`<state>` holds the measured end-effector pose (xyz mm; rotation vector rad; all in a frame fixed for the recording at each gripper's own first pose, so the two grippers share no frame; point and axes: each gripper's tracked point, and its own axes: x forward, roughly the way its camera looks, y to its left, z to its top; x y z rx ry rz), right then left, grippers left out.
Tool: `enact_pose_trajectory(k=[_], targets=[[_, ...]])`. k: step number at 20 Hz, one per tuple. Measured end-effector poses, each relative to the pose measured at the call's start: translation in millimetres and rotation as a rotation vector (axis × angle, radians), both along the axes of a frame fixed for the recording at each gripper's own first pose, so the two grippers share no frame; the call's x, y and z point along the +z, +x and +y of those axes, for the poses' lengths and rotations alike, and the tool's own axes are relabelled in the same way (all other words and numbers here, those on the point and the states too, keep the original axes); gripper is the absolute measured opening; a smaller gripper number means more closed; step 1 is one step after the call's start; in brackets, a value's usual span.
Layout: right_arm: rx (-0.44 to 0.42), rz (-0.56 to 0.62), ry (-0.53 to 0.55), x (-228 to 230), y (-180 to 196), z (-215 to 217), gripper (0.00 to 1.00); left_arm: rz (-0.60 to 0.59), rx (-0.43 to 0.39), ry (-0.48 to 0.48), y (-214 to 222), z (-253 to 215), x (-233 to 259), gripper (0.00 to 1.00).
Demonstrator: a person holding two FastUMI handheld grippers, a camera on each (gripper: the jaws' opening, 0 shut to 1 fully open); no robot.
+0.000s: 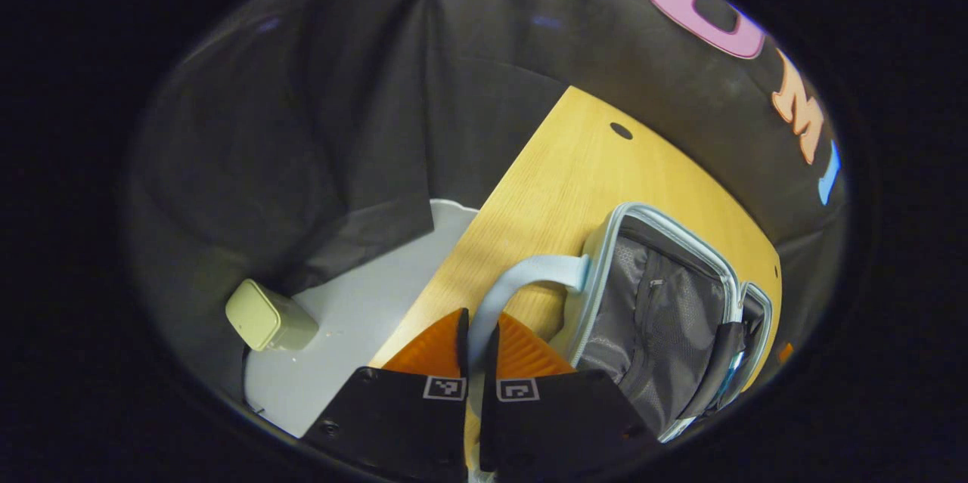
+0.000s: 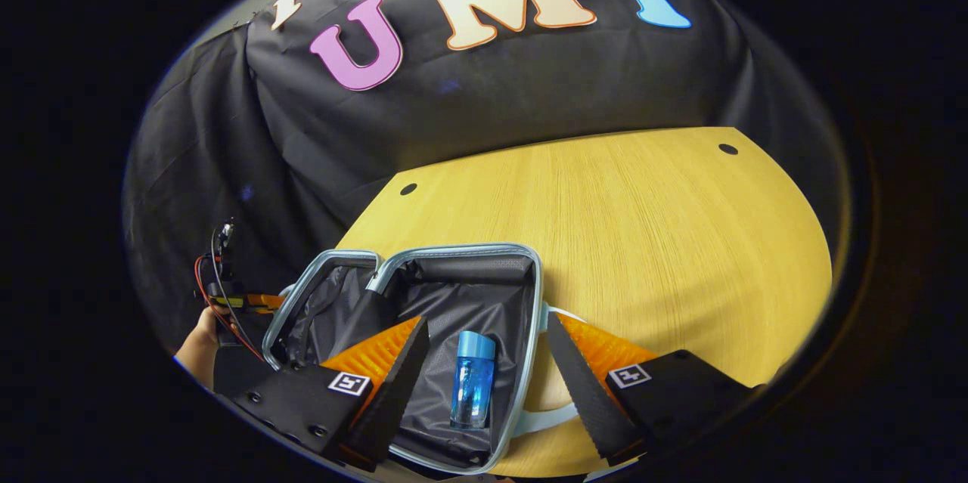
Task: First open the suitcase, pack the skin care products into it, and then close the suitcase.
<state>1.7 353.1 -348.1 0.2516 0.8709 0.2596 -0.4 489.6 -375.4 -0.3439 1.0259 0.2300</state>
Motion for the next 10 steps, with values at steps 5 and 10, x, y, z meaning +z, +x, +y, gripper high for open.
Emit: enact_pose_trajectory(k=[5, 10], targets=[[0.011, -0.016, 0.007, 5.4, 2.6, -2.9, 0.98, -0.067, -0.068, 0.137, 5.8, 0.6, 48.0, 0.0], [0.027, -0.064, 0.023, 18.0, 14.2, -8.9, 0.98, -0.149, -0.153, 0.224, 16.3, -26.5, 110.5, 0.0]])
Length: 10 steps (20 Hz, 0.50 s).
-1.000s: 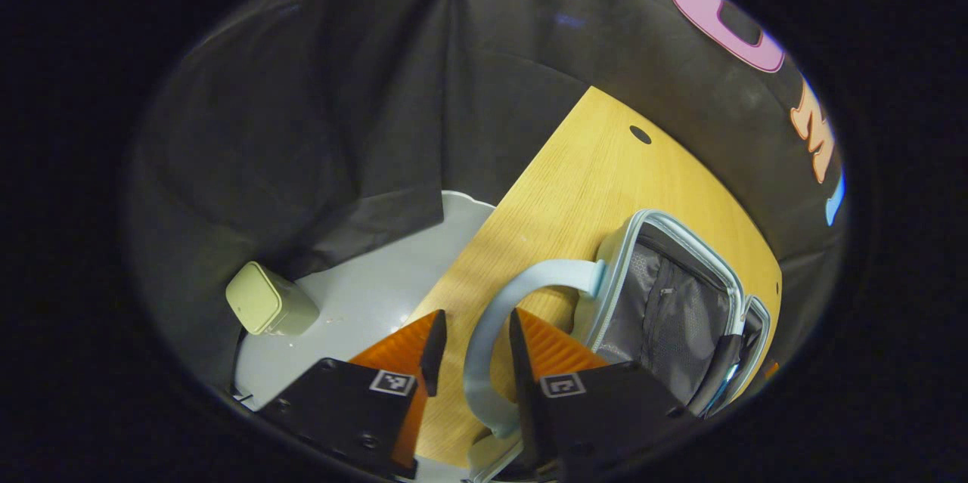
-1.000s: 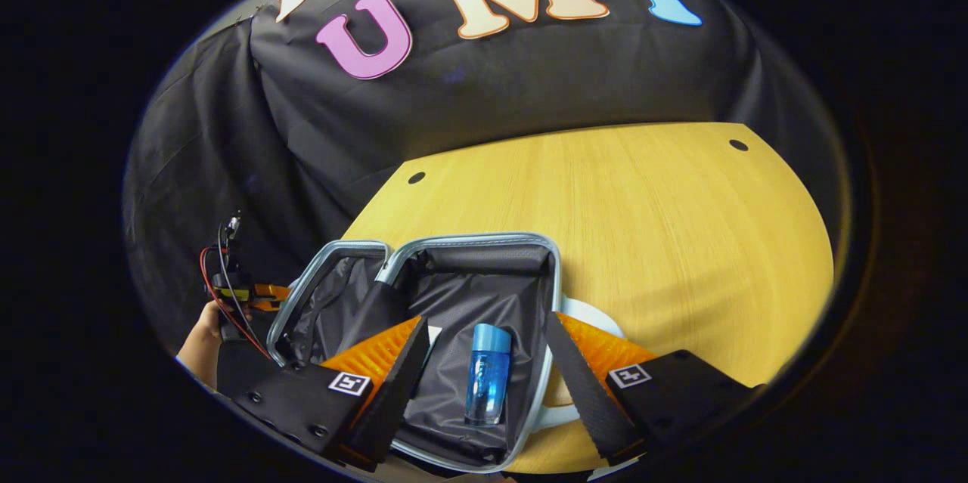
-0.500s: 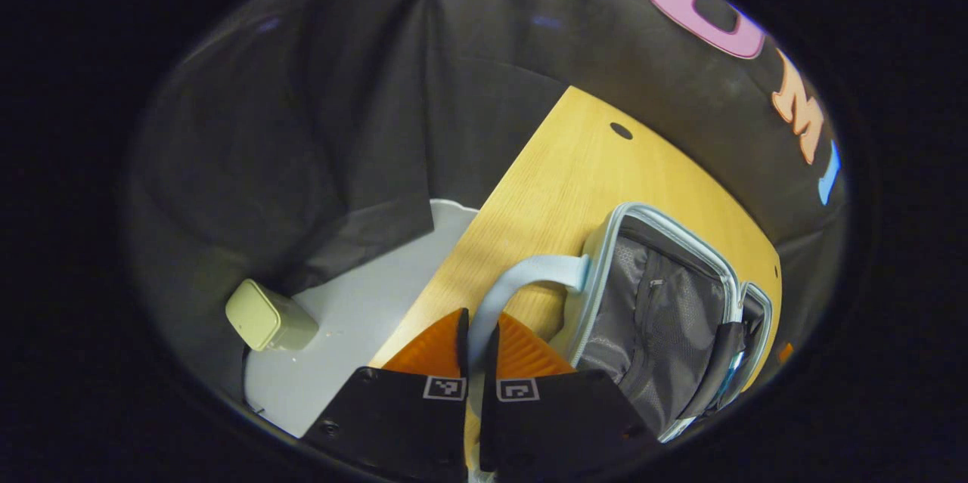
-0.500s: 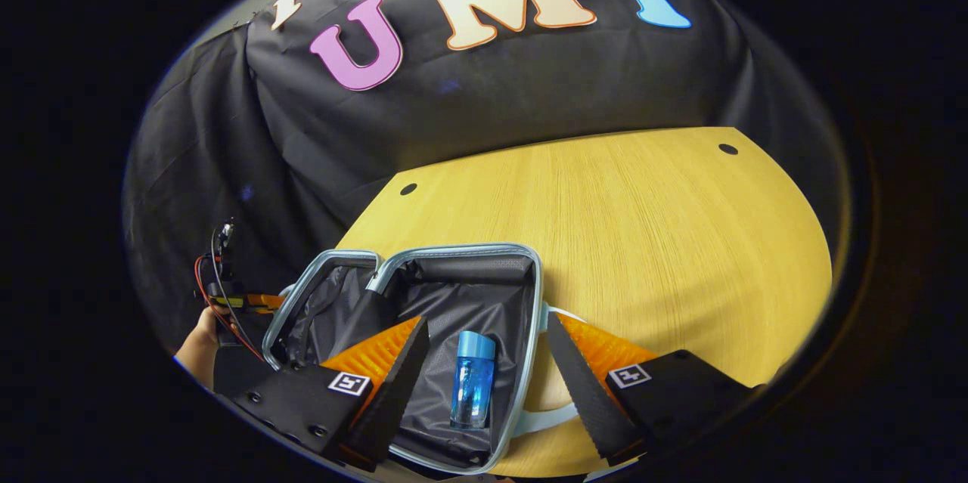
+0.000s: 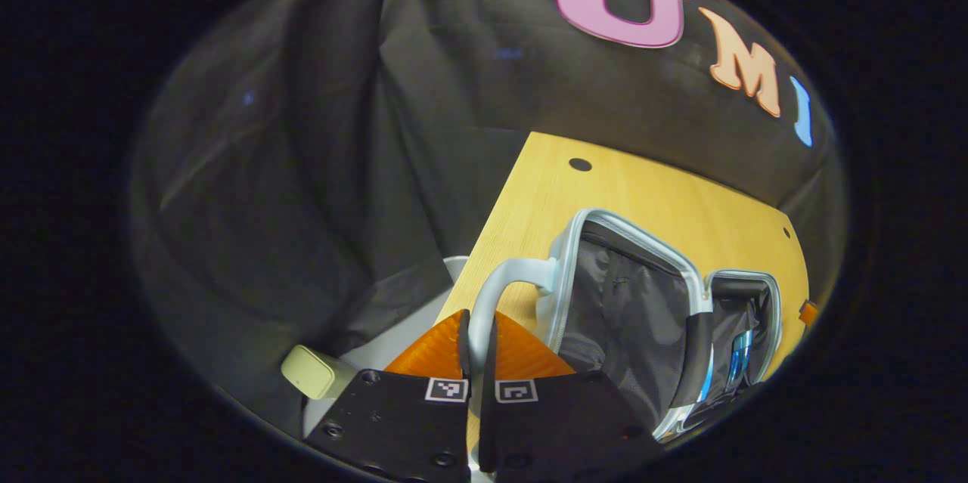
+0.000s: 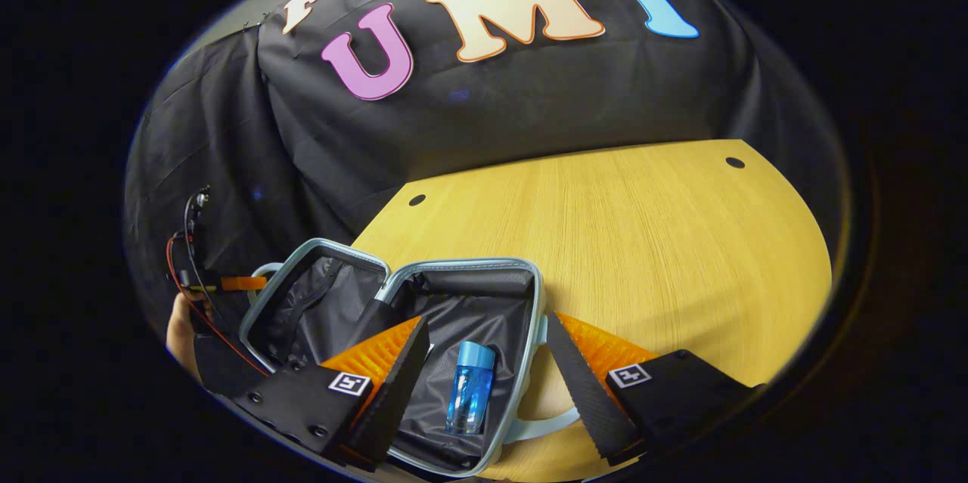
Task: First open the suitcase, pack the skin care products into it, and then close the suitcase.
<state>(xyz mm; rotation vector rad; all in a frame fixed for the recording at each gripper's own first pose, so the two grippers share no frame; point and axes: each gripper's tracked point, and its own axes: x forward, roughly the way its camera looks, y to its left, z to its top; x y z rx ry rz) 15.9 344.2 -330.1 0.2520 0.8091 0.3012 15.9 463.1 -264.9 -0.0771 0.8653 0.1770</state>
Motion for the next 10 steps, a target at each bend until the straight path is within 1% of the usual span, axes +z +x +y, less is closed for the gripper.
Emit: enact_pose_trajectory(k=[3, 7, 10], targets=[[0.024, -0.044, -0.002, 7.6, 7.9, -5.7, 0.98, -0.065, -0.045, 0.018, 7.3, -19.9, 44.5, 0.0], [0.085, -0.066, 0.005, 11.6, 2.3, -17.4, 0.98, -0.13, -0.113, 0.024, 10.6, -62.7, 91.4, 0.0], [0.124, -0.085, 0.005, 16.0, 0.4, -30.9, 0.98, -0.173, -0.124, -0.03, 13.4, -98.3, 118.6, 0.0]])
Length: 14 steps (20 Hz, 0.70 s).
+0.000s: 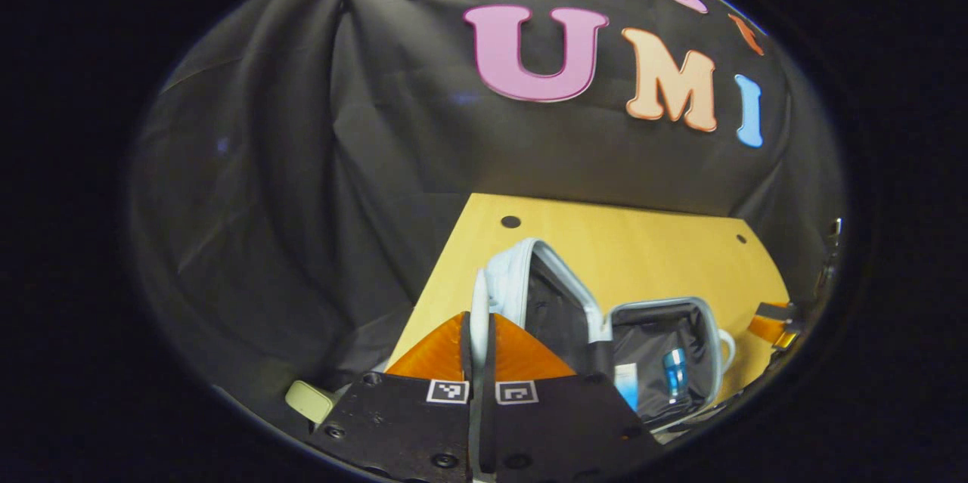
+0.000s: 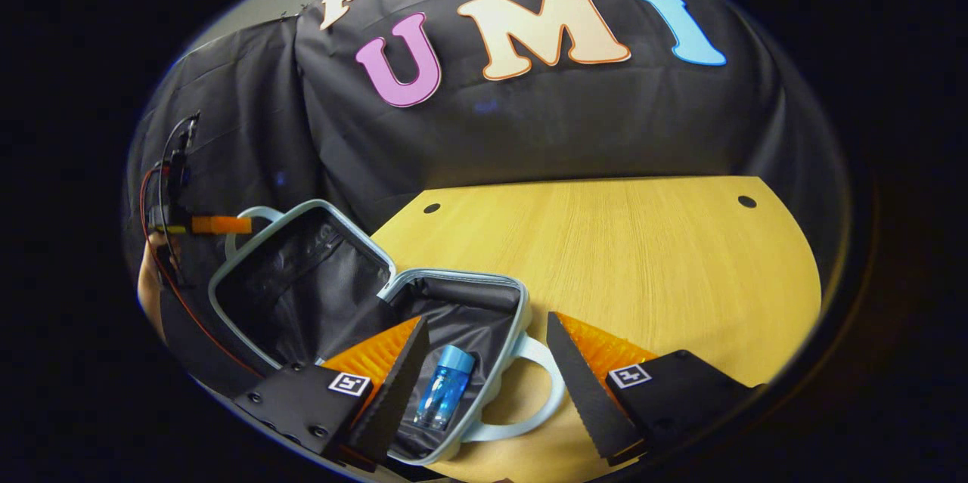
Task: First open the suitcase, pack the skin care products into it, and then close the suitcase.
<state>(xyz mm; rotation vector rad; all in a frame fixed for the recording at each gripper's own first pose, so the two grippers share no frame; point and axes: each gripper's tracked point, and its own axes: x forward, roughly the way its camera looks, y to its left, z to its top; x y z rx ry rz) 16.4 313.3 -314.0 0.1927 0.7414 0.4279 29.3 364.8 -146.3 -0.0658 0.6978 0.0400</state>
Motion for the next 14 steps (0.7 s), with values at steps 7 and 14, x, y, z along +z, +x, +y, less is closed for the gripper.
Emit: enact_pose_trajectory(k=[7, 14], targets=[[-0.012, 0.005, 0.055, 7.8, 4.3, -37.6, 0.98, -0.063, -0.09, -0.043, -0.1, -92.2, 39.2, 0.0], [-0.035, -0.009, 0.055, 14.5, 4.4, -74.5, 0.98, -0.088, -0.229, -0.149, 10.6, -190.3, 51.8, 0.0]])
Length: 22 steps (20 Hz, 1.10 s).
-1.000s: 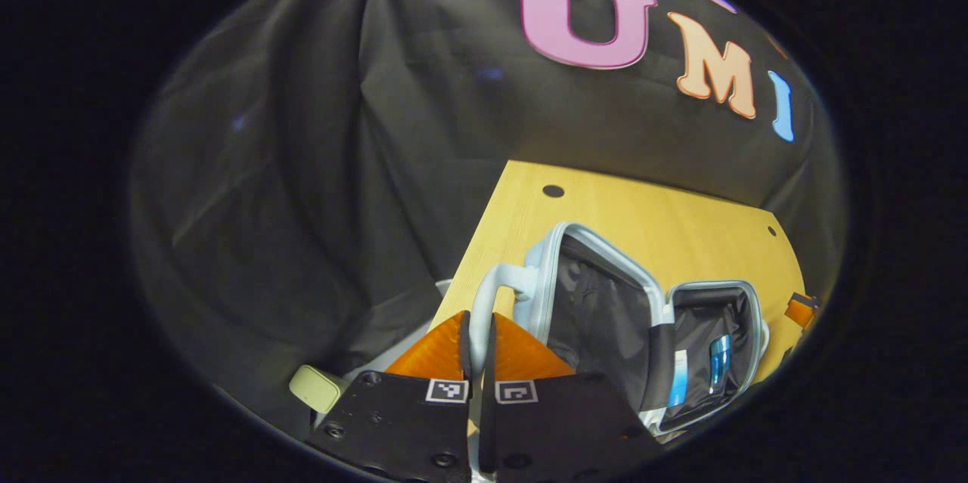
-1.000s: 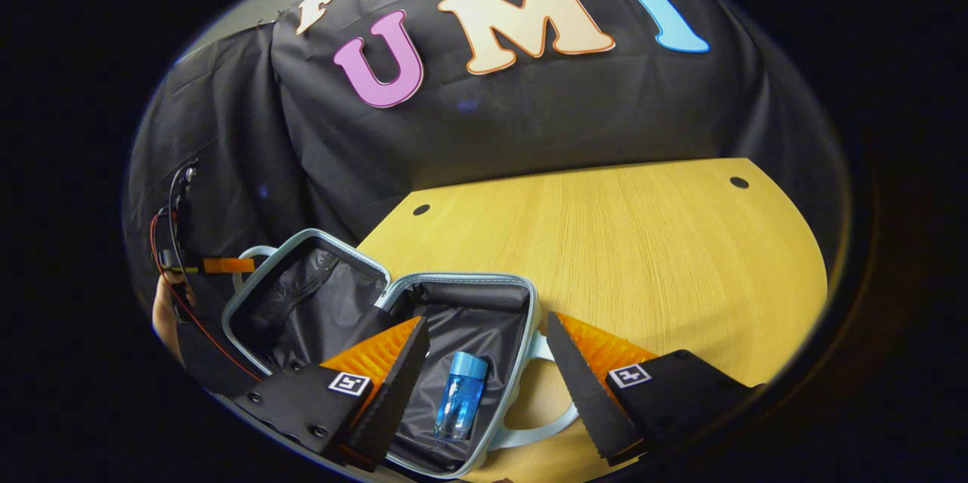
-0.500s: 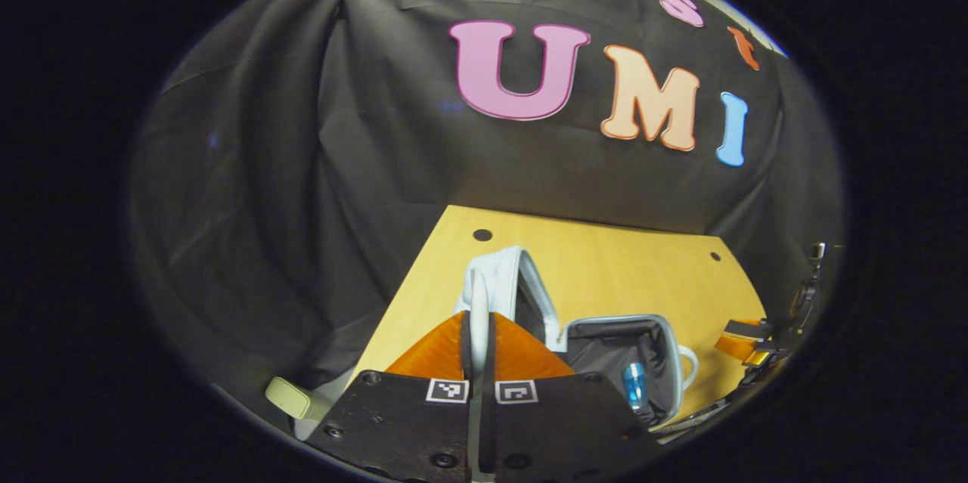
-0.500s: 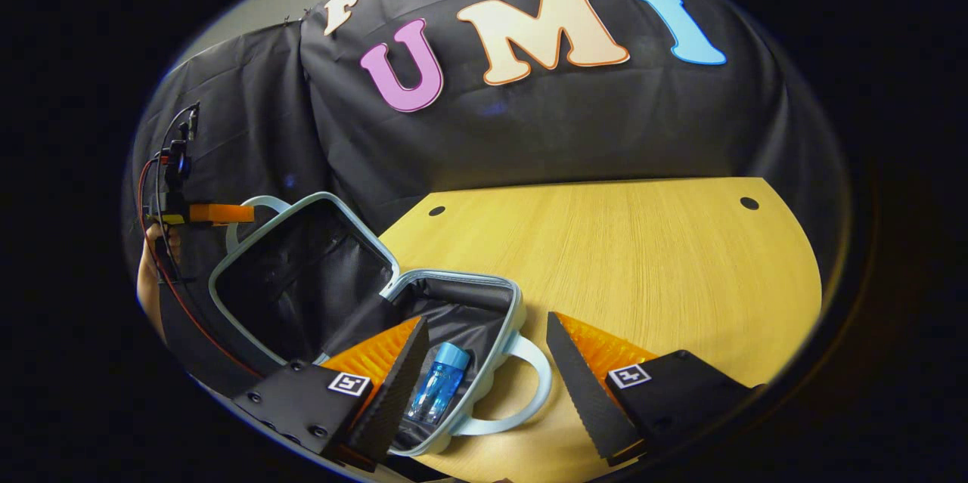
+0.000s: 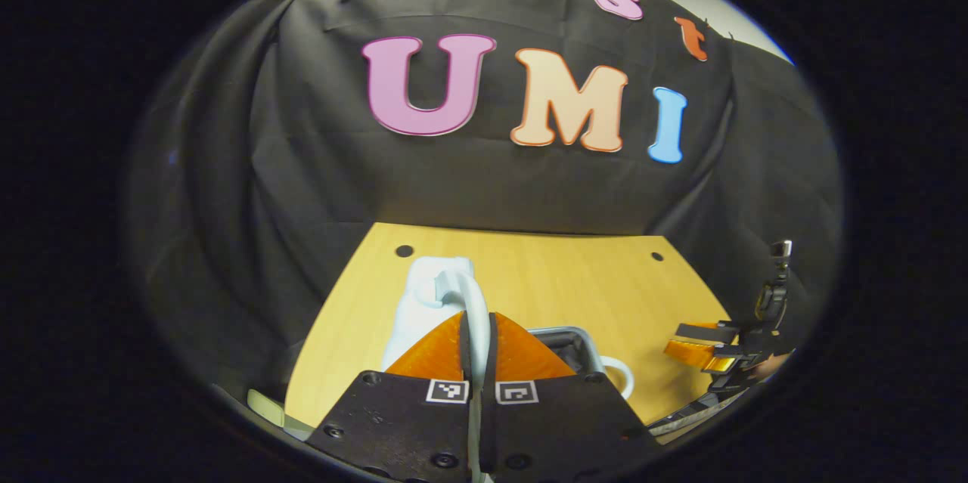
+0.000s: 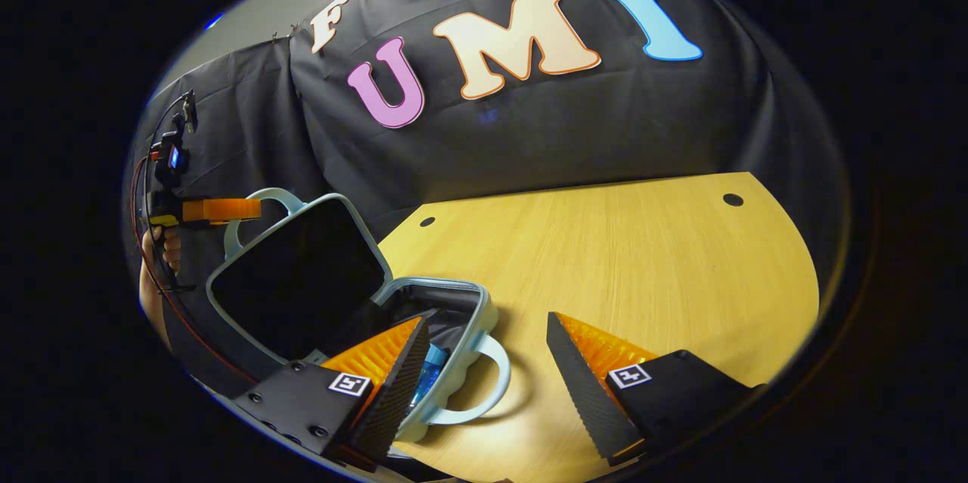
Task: First open the suitcase, pack the skin care products into it, and then close the suitcase.
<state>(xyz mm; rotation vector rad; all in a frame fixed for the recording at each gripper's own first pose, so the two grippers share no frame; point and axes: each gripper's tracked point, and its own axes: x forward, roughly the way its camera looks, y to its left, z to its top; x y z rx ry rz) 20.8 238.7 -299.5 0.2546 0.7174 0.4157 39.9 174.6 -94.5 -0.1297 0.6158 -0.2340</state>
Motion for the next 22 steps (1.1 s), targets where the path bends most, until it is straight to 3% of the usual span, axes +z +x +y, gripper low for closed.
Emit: enact_pose_trajectory(k=[3, 9, 18, 22], targets=[[-0.02, -0.006, -0.011, 2.3, -2.3, -18.7, 0.98, 0.024, -0.083, -0.088, -3.9, -53.9, -2.3, 0.0], [-0.073, -0.015, -0.046, 7.6, -10.9, -65.8, 0.98, 0.094, -0.19, -0.165, -20.1, -133.0, -23.9, 0.0], [-0.136, -0.007, -0.084, 15.9, -41.8, -137.8, 0.98, 0.202, -0.267, -0.122, -45.3, -207.4, -82.1, 0.0], [-0.114, -0.025, -0.099, 25.9, -54.0, -163.9, 0.98, 0.249, -0.262, -0.062, -59.7, -230.6, -114.3, 0.0]])
